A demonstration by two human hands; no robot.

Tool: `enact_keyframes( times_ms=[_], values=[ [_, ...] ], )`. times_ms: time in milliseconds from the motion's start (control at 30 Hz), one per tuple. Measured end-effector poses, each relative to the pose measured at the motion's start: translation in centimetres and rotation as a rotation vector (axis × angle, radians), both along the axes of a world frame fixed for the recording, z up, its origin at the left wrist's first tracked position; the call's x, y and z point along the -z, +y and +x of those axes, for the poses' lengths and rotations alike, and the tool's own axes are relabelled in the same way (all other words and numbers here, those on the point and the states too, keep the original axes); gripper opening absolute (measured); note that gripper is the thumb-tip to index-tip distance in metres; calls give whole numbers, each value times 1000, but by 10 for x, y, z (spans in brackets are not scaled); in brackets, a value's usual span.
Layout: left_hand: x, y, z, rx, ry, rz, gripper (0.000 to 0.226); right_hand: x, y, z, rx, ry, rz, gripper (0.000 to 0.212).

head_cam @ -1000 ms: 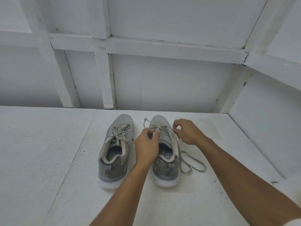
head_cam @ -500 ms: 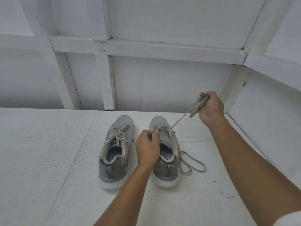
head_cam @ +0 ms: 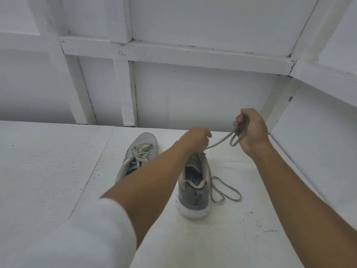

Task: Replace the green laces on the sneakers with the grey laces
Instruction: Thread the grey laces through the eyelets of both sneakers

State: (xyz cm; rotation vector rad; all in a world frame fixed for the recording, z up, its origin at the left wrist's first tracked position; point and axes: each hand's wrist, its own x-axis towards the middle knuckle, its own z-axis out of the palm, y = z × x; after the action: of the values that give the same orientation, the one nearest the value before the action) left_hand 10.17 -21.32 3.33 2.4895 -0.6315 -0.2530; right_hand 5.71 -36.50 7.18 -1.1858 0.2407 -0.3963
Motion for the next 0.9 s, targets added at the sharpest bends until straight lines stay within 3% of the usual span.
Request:
enact_keyframes(
  times_ms=[100, 200, 333, 500, 600, 733, 800, 900],
  values=[
    [5, -12, 8, 88, -37, 267, 37, 7, 8, -15, -25, -11, -53, 19],
    [8, -16, 10, 91, -35, 392, 32, 14, 12, -31, -92, -22, -144, 22],
    [3, -19, 14, 156, -68, 573, 3, 22, 12, -46, -196, 4, -366, 28],
    [2, -19, 12, 185, -104, 626, 16, 17, 16, -59, -358, 84, -592, 21],
    [-3, -14, 12, 183, -78, 495, 15, 10, 15, -63, -424, 127, -627, 17],
    [-23, 1, 14, 136, 126, -12, 14, 3, 7, -57, -319, 178, -686, 11],
    [-39, 8, 12, 120, 223, -258, 8, 3, -1, -49, -216, 214, -699, 20],
    [-66, 17, 6, 162, 274, -436, 12, 2, -5, -35, -242, 318, -774, 38]
  ],
)
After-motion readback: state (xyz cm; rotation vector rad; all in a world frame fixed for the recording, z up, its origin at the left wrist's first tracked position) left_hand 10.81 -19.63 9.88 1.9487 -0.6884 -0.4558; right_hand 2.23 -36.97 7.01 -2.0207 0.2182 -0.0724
